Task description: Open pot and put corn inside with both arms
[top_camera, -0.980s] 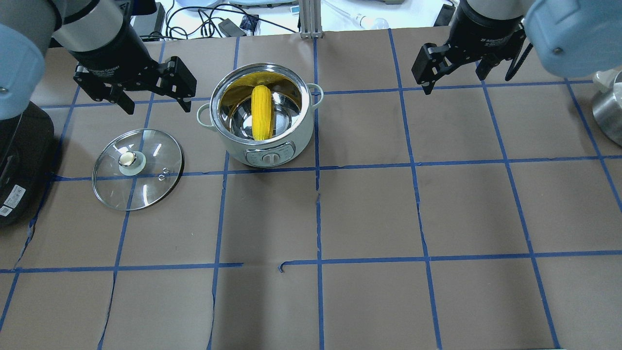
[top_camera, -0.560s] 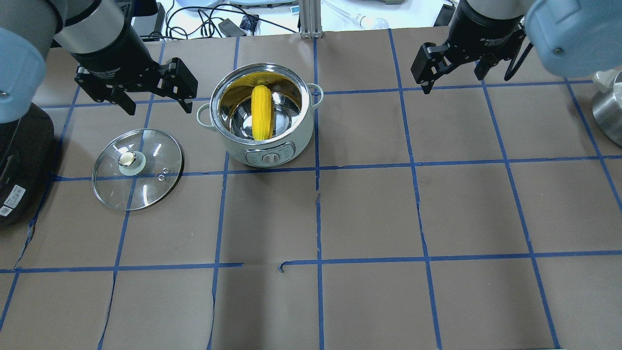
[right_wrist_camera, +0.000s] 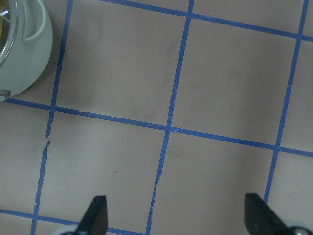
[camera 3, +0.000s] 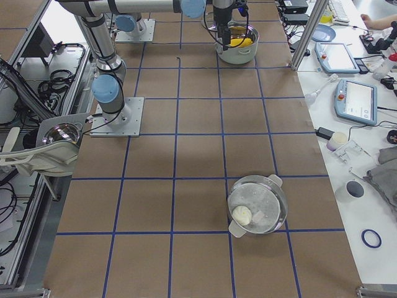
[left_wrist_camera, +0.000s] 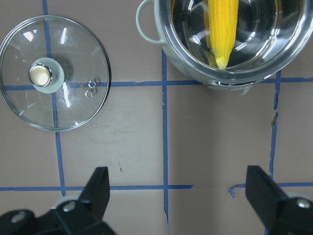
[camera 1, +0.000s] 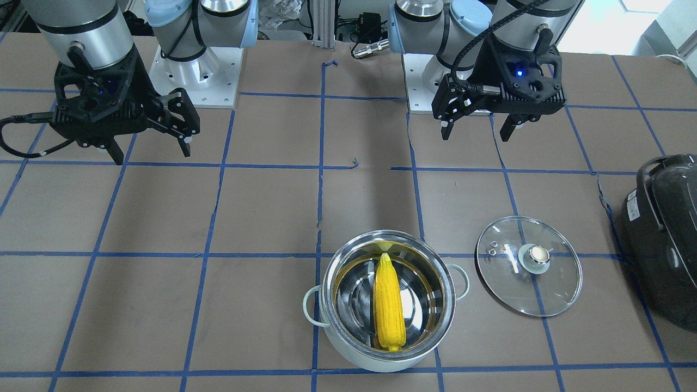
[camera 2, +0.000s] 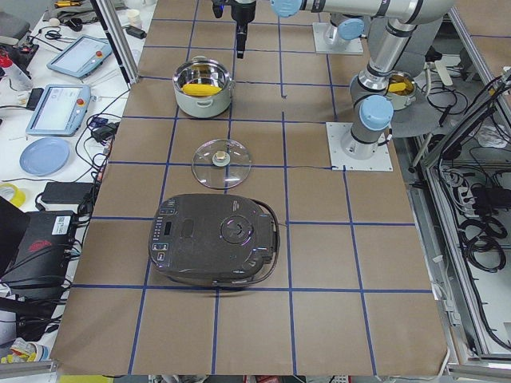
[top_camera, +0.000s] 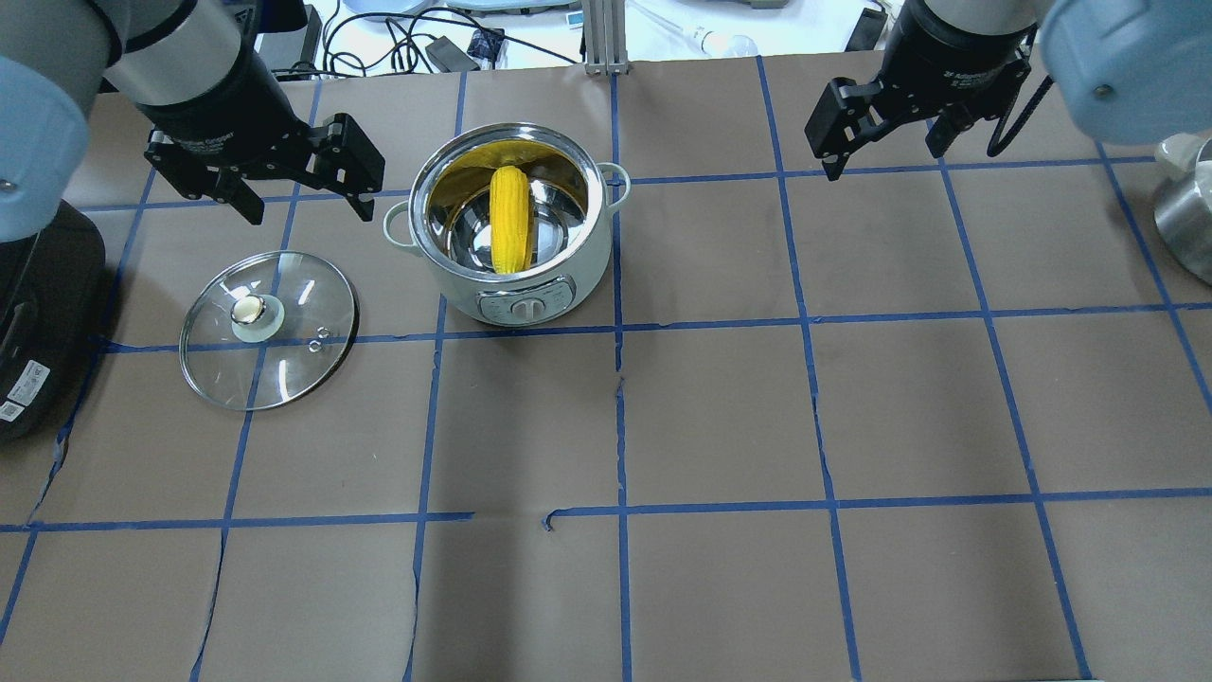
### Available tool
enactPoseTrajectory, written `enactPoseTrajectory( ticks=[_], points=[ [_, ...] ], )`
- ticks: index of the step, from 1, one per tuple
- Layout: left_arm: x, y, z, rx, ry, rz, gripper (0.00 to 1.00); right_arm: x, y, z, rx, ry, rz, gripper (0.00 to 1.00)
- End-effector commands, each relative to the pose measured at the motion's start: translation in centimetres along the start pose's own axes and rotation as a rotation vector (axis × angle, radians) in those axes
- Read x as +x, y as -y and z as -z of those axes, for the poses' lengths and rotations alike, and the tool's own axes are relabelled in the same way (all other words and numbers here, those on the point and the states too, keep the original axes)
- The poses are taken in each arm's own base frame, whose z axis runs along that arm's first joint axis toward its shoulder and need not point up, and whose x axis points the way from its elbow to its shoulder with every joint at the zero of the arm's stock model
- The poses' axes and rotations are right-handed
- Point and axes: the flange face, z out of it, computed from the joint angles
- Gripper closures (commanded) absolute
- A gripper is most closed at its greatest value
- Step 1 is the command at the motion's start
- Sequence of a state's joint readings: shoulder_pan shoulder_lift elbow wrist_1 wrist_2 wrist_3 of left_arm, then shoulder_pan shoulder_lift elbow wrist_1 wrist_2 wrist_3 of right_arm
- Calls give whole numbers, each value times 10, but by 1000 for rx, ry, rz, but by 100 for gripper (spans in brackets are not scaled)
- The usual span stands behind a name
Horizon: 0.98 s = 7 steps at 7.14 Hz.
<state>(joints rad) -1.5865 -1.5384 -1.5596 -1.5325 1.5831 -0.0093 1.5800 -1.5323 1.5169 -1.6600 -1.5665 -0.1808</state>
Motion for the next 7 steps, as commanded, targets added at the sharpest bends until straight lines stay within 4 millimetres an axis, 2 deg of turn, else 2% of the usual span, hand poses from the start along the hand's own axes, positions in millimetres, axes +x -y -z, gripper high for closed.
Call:
enactPoseTrajectory(
  ticks=[1,7],
  points=[
    [1,0,0,1,0,-1,0,1,0,0,2,4,-1,2],
    [-1,0,0,1,0,-1,0,0,0,1,7,4,0,0]
  ],
)
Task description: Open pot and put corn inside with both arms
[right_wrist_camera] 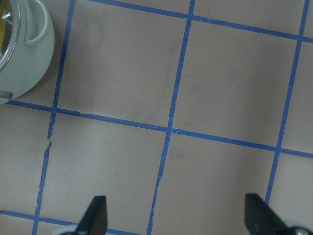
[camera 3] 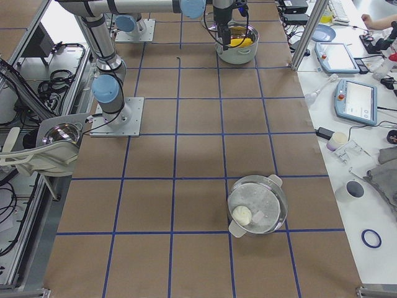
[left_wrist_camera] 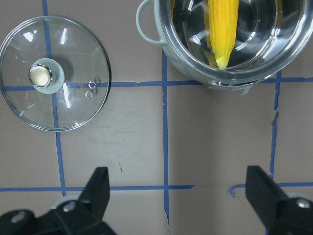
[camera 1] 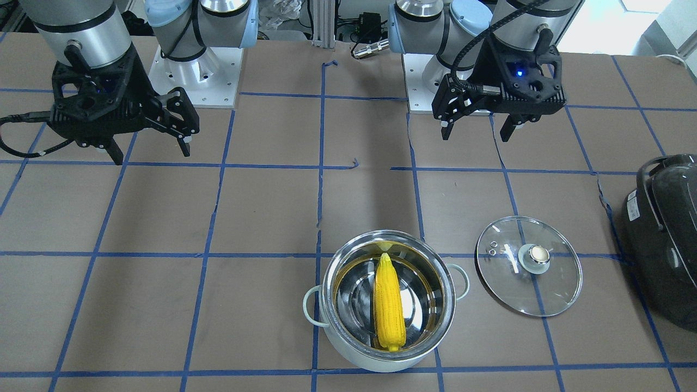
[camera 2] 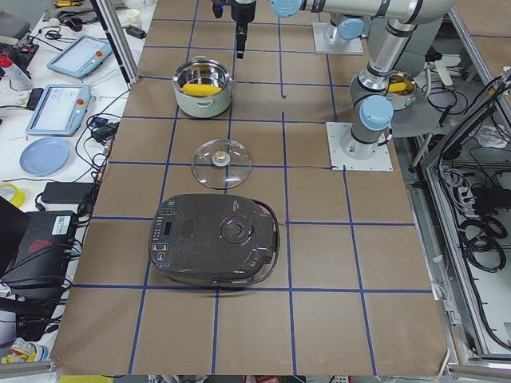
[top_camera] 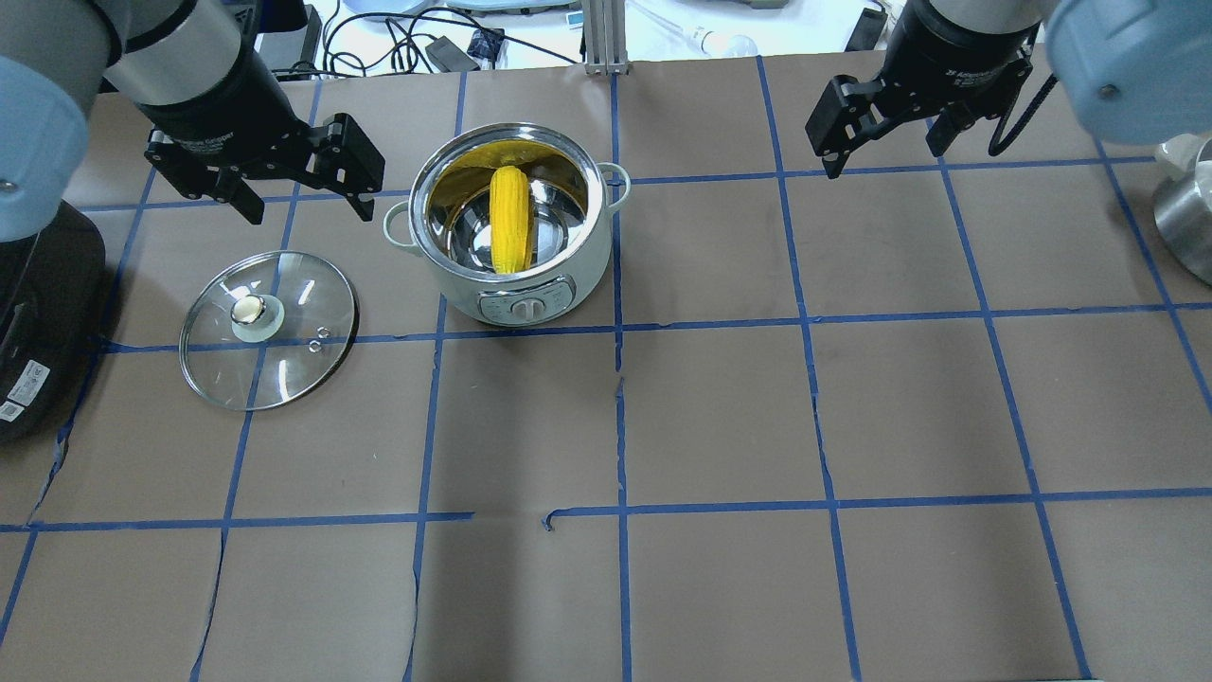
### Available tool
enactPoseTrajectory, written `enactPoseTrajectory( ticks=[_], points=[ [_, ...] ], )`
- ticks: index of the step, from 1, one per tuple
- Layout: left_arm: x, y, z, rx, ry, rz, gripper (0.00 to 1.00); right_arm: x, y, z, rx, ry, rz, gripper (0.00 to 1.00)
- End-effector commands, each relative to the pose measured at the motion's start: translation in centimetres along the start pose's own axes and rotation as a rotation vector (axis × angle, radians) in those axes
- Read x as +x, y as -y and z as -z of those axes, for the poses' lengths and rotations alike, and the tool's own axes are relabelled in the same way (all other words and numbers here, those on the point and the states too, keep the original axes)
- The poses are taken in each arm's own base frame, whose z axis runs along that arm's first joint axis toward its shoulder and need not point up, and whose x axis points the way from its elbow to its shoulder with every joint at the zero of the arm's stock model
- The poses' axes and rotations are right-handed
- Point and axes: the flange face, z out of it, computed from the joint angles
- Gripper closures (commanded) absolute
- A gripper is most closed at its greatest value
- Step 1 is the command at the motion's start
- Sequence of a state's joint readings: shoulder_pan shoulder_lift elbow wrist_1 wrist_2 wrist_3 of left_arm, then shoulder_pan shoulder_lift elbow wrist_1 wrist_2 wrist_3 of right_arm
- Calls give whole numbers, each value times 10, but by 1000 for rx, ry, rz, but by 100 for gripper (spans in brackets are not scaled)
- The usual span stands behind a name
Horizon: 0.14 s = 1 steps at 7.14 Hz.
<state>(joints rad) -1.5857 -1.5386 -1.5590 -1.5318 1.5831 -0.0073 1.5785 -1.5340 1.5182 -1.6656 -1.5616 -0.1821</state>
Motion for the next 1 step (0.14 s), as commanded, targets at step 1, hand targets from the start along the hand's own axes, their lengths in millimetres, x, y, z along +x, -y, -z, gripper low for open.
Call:
enactPoseTrajectory(
  ticks=[1],
  points=[
    [-1,0,-1,-2,0,0,0,0,0,0,0,0,0,0]
  ],
)
